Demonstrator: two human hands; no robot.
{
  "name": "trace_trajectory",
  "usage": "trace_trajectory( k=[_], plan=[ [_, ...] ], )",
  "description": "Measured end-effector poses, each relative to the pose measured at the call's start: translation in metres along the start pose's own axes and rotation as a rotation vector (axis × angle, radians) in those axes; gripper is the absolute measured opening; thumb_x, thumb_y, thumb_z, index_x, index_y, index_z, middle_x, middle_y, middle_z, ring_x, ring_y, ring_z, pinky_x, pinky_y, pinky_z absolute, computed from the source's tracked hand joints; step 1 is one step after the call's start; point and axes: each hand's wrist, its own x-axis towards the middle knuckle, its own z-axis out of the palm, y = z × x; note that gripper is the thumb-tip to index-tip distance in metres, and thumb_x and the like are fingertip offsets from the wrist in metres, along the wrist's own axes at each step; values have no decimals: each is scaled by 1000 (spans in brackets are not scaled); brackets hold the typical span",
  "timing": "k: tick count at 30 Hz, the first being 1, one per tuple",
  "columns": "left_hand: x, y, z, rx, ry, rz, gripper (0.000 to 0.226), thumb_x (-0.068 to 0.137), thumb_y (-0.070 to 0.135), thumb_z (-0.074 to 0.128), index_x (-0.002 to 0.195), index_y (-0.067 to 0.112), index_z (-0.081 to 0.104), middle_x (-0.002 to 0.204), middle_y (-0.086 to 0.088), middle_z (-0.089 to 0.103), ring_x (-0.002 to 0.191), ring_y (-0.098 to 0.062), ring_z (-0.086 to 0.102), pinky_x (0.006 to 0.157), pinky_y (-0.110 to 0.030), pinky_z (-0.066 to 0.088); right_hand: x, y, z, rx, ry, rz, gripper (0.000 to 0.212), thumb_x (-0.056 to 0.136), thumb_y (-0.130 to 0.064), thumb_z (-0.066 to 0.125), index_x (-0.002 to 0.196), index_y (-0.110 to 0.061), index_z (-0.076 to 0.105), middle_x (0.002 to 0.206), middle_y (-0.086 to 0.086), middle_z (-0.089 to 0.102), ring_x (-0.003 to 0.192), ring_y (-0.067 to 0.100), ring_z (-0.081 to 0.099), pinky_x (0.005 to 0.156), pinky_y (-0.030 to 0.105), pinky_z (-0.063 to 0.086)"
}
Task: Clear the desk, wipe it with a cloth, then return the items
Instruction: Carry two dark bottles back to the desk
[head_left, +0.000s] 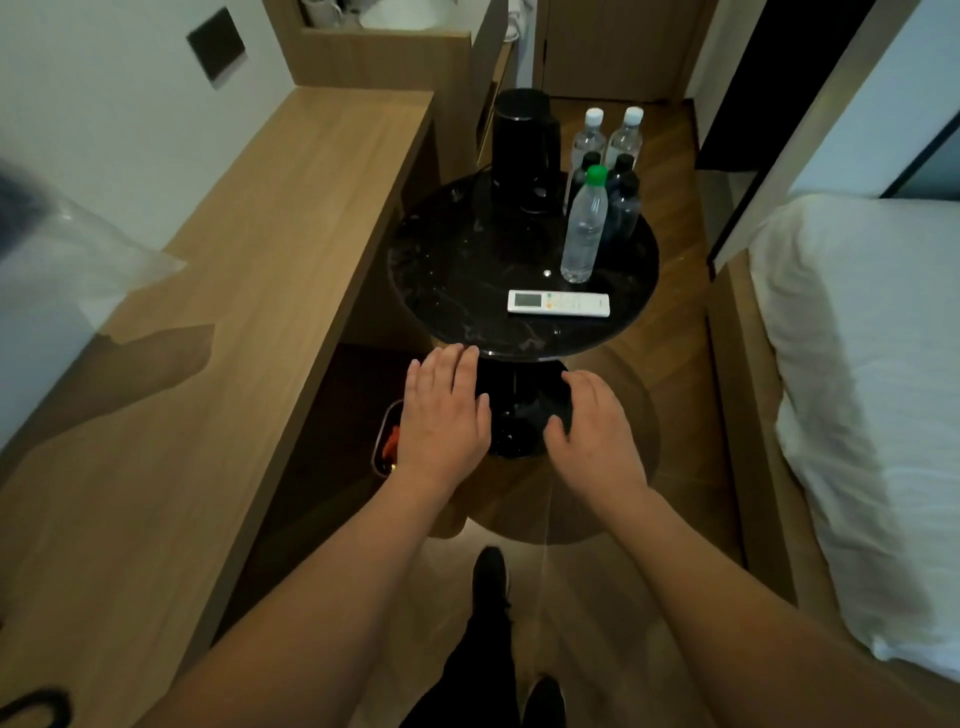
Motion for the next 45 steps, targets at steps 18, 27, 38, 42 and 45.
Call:
trace_trajectory(
  k=[18, 27, 38, 42, 45],
  plan=[
    [256, 45, 64, -281, -11, 8, 58, 100, 29, 53, 153, 15, 33, 155, -4, 36, 146, -16, 26, 126, -40, 11, 258, 86, -54, 56, 64, 90, 54, 96, -19, 55, 147, -15, 38, 150, 4, 38, 140, 18, 35, 118, 37, 31],
    [341, 83, 75, -485, 44, -76, 53, 99, 23, 53, 149, 13, 39, 151, -4, 39, 142, -14, 32, 120, -34, 27, 367, 147, -79, 182, 117, 64, 49, 97, -20, 54, 143, -13, 42, 145, 4, 44, 135, 17, 40, 114, 37, 35],
    [484, 61, 79, -369, -202, -15, 31, 98, 22, 61, 129, 20, 62, 118, 1, 62, 100, -13, 59, 91, -33, 50, 481, 157, -111, 105, -36, 46, 50, 98, -33, 54, 145, -22, 40, 143, 3, 44, 128, 22, 47, 108, 41, 42],
    [526, 83, 91, -297, -310, 53, 36, 97, 28, 62, 133, 23, 58, 111, 4, 58, 95, -13, 56, 85, -32, 48, 520, 148, -115, -37, -176, 4, 49, 97, -31, 56, 143, -21, 44, 141, 6, 47, 123, 24, 52, 102, 40, 47],
    [544, 95, 111, -216, -365, 105, 42, 97, 33, 62, 137, 26, 54, 115, 2, 57, 100, -17, 58, 84, -33, 47, 539, 143, -110, -123, -260, -25, 45, 95, -29, 58, 138, -18, 49, 137, 7, 50, 121, 26, 53, 98, 42, 48]
  ],
)
